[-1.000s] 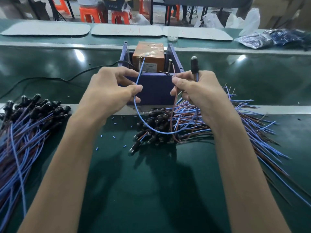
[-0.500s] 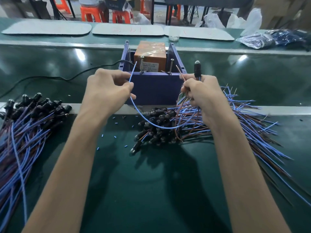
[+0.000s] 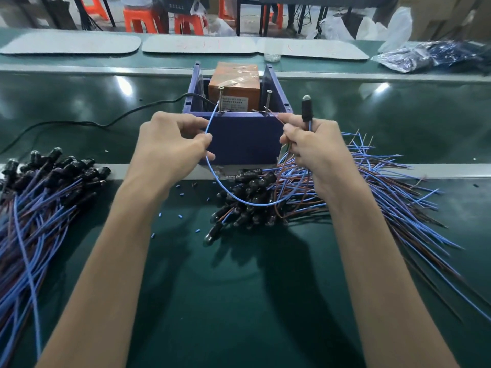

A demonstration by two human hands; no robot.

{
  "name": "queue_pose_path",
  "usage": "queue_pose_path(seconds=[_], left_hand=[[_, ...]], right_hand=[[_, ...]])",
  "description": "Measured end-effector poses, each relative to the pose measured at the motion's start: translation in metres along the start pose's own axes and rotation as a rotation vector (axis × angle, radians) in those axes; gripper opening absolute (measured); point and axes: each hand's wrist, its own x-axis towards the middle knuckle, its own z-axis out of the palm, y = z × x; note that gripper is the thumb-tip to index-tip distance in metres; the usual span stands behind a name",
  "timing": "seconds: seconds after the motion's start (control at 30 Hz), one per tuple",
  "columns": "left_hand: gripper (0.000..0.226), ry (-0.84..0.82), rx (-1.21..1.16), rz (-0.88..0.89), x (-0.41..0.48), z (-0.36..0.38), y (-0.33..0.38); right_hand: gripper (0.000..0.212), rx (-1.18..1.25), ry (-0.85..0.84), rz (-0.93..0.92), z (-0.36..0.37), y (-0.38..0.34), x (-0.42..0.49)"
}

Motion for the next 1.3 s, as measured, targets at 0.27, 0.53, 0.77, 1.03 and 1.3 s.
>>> queue_pose_path(seconds=[0.27, 0.53, 0.77, 1.03, 1.3], left_hand=[[0.031, -0.018, 0.009, -0.010, -0.0008, -0.0005, 0.0013], [0.029, -0.037, -0.002, -0.021, -0.0005, -0.0009, 0.0000], [0.027, -0.044, -0.005, -0.011, 0.0010, 0.0008, -0.0005], [0.020, -0.049, 0.001, -0.021, 0.0039, 0.0028, -0.0038], [0.021, -0.054, -0.001, -0.017, 0.0024, 0.0035, -0.0019]], right_hand=[[0.024, 0.073, -0.014, 0.022, 0.0012, -0.0022, -0.0024], [0.023, 0.108, -0.023, 0.035, -0.0004, -0.0016, -0.0025], [0.025, 0.118, -0.042, 0.030, -0.0010, -0.0010, -0.0015], [0.026, 0.156, -0.051, 0.044, -0.0033, -0.0014, -0.0020], [0.026, 0.166, -0.066, 0.043, -0.0038, -0.0011, -0.0013]])
